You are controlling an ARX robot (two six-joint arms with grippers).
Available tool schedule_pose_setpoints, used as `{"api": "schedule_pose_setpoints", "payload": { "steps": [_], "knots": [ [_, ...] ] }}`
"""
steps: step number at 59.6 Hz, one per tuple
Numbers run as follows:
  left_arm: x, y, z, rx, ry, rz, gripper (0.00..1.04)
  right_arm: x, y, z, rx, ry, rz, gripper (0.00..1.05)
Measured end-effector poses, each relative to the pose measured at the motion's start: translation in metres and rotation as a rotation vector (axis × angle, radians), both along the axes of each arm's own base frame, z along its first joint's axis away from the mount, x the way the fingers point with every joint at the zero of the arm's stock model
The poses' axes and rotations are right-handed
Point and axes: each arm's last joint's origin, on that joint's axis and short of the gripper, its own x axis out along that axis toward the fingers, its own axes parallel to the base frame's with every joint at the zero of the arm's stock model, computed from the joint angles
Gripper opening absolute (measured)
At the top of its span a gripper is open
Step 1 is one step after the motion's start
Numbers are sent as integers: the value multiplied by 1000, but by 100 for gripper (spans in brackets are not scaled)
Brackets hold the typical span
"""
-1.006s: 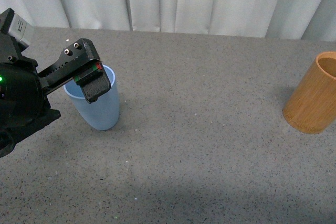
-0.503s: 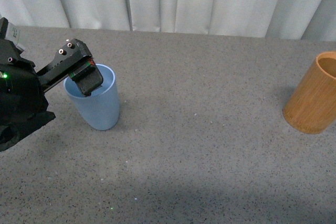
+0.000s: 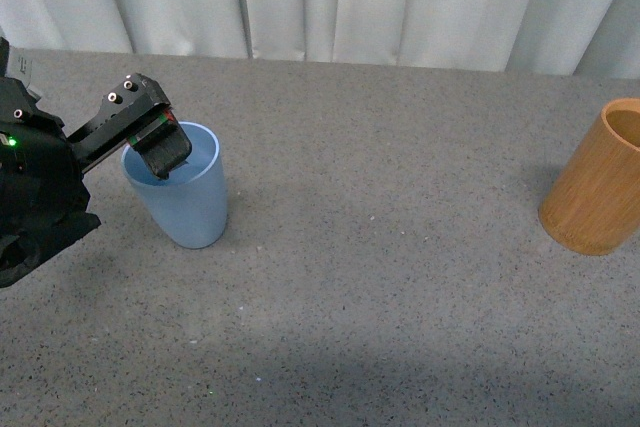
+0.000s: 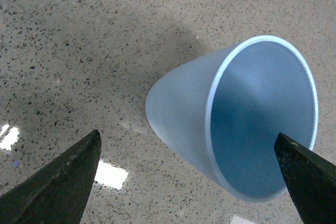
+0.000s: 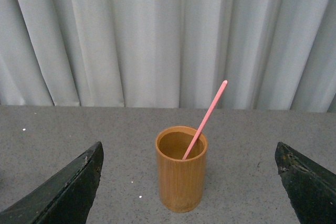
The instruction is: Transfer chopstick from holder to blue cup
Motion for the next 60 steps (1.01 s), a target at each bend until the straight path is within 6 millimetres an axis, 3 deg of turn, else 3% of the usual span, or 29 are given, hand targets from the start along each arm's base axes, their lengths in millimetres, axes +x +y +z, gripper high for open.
{"api": "schedule_pose_setpoints", "payload": {
  "steps": [37,60],
  "knots": [
    [4,9,-6,15,13,100,97,0,0,0,0,0,0,95],
    [9,4,-1,17,-59,63,35,0,0,0,0,0,0,95]
  ]
}}
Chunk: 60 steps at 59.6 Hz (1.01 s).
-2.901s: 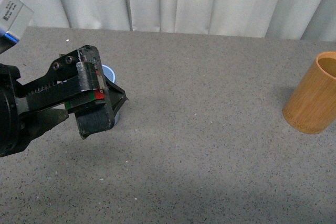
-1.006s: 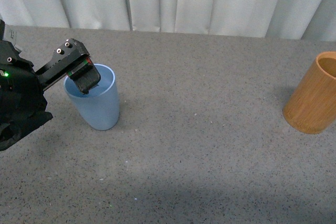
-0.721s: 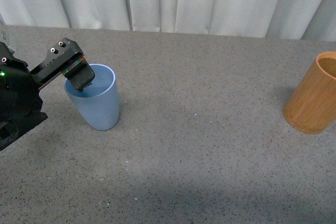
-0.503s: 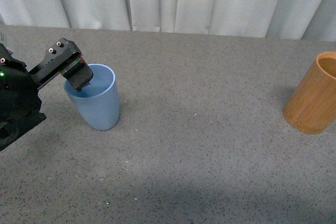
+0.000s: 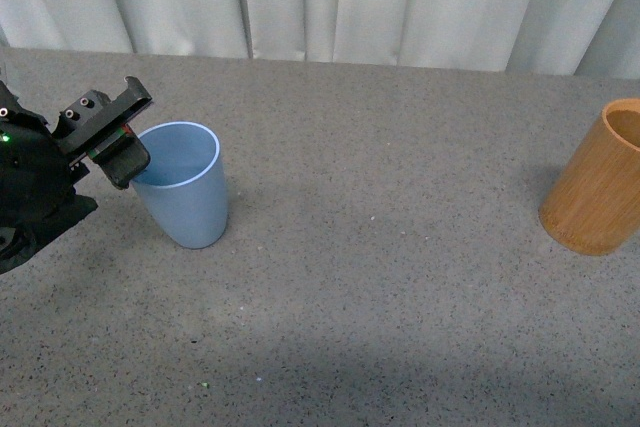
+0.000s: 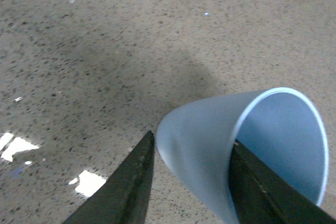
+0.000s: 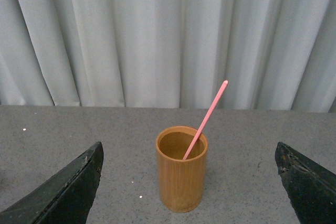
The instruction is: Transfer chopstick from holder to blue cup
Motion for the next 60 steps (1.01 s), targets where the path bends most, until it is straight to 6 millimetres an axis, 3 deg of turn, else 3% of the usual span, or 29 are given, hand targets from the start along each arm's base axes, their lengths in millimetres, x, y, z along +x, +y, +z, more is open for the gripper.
{"api": "schedule_pose_setpoints", "payload": {
  "steps": [11,34,60],
  "knots": [
    [0,-7,2,-2,-22,-80,3,0,0,0,0,0,0,95],
    [-4,-16,9,32,-38,-152,4,0,0,0,0,0,0,95],
    [-1,-73,36,81,-110,-355,4,0,0,0,0,0,0,95]
  ]
}}
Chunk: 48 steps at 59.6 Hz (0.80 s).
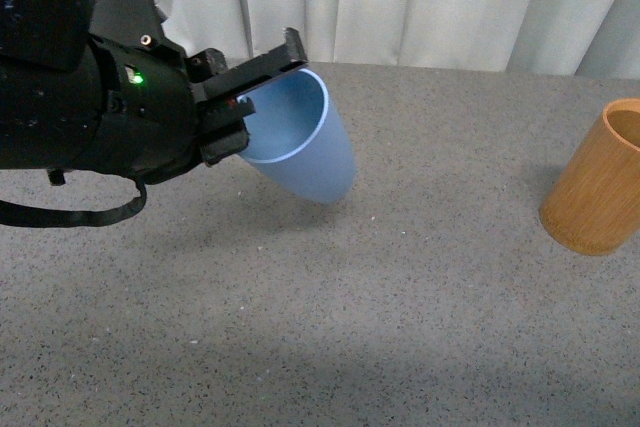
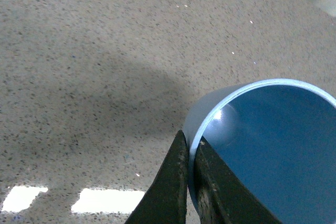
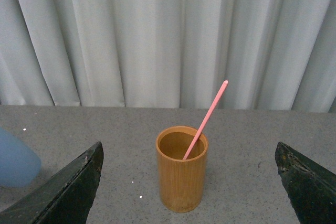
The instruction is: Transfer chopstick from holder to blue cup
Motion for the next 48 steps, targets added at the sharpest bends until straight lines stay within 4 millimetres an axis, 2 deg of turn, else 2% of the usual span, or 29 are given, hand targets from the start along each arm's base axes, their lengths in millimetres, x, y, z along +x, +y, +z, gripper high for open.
{"api": "schedule_pose_setpoints", "payload": {
  "steps": [21,32,48],
  "knots": [
    [-19,-31,-12,51,9,-83,4,0,0,0,0,0,0,95],
    [-29,-36,-22,78,26,-104,4,0,0,0,0,0,0,95],
    [-33,-39,-31,115,38,-110,4,0,0,0,0,0,0,95]
  ]
}}
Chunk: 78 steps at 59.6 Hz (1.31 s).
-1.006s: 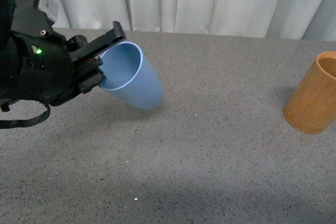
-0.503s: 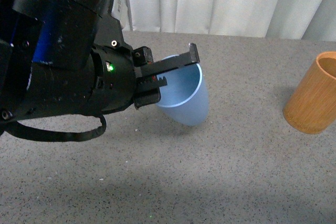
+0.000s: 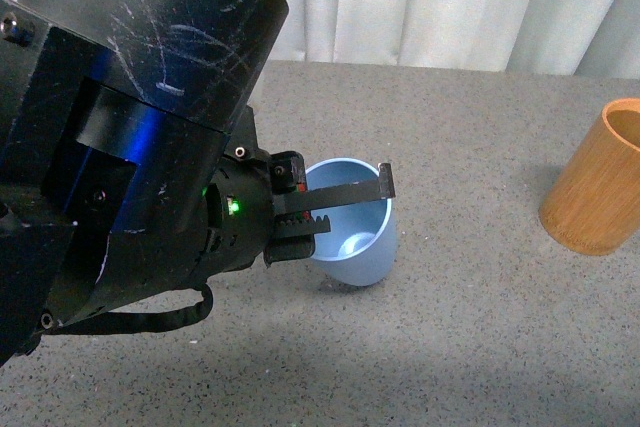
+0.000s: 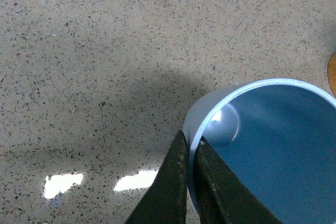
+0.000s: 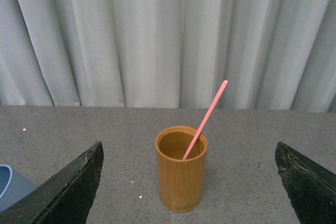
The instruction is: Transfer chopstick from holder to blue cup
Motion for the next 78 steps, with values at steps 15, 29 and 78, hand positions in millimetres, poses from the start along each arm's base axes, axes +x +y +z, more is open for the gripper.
{"api": "schedule_pose_setpoints", "payload": {
  "steps": [15,29,78],
  "knots": [
    [-2,-2,-1,-1,4,-14,4,0,0,0,0,0,0,95],
    [-3,-4,-2,-8,13,-30,37,0,0,0,0,0,0,95],
    [-42,144,61,215,-774,179,31,0,0,0,0,0,2,95]
  ]
}}
